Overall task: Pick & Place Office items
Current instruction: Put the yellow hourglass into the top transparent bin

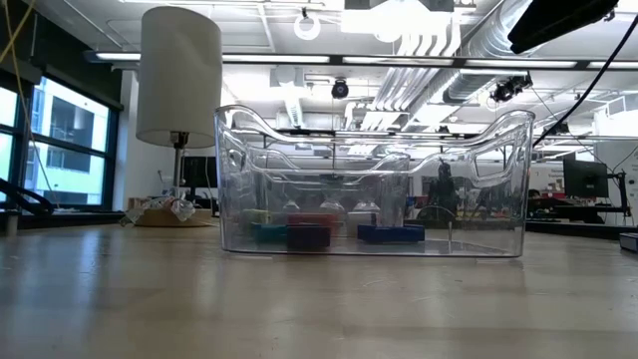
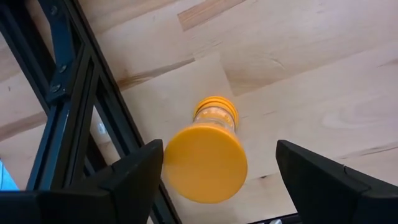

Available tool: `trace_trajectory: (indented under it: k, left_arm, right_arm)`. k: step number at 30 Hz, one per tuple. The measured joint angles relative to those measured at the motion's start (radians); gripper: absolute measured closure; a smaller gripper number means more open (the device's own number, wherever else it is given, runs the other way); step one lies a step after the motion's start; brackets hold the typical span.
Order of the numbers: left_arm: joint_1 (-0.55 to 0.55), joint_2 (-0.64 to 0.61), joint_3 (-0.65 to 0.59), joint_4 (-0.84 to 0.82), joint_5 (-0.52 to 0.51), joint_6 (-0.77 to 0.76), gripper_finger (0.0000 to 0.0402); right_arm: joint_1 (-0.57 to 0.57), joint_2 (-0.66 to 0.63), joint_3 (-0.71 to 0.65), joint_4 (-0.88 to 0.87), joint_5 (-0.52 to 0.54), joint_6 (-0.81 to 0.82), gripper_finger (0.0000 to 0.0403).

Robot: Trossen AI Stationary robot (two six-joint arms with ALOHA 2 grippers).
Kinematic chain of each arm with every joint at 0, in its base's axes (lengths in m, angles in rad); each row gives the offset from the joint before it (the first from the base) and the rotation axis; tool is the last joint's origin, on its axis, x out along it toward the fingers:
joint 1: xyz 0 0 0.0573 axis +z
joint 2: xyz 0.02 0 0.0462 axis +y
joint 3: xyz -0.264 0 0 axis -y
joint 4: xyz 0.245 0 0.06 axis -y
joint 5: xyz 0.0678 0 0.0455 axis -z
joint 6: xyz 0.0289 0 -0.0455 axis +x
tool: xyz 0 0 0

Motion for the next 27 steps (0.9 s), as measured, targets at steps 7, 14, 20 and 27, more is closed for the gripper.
trace_trajectory:
  k: [7, 14, 20, 27]
  left_arm:
    - [0.000, 0.026, 0.000, 0.006, 0.005, -0.011, 0.0099]
    - [0.000, 0.069, -0.001, 0.026, 0.023, 0.021, 0.0099]
    - [0.000, 0.082, -0.001, 0.027, 0.022, 0.018, 0.0101]
    - [0.001, 0.086, -0.001, 0.024, 0.013, 0.011, 0.0151]
  right_arm:
    - [0.000, 0.000, 0.000, 0.000, 0.000, 0.000, 0.0172]
    - [0.000, 0.000, 0.000, 0.000, 0.000, 0.000, 0.0172]
    - [0.000, 0.000, 0.000, 0.000, 0.000, 0.000, 0.0172]
    - [0.000, 0.000, 0.000, 0.000, 0.000, 0.000, 0.0172]
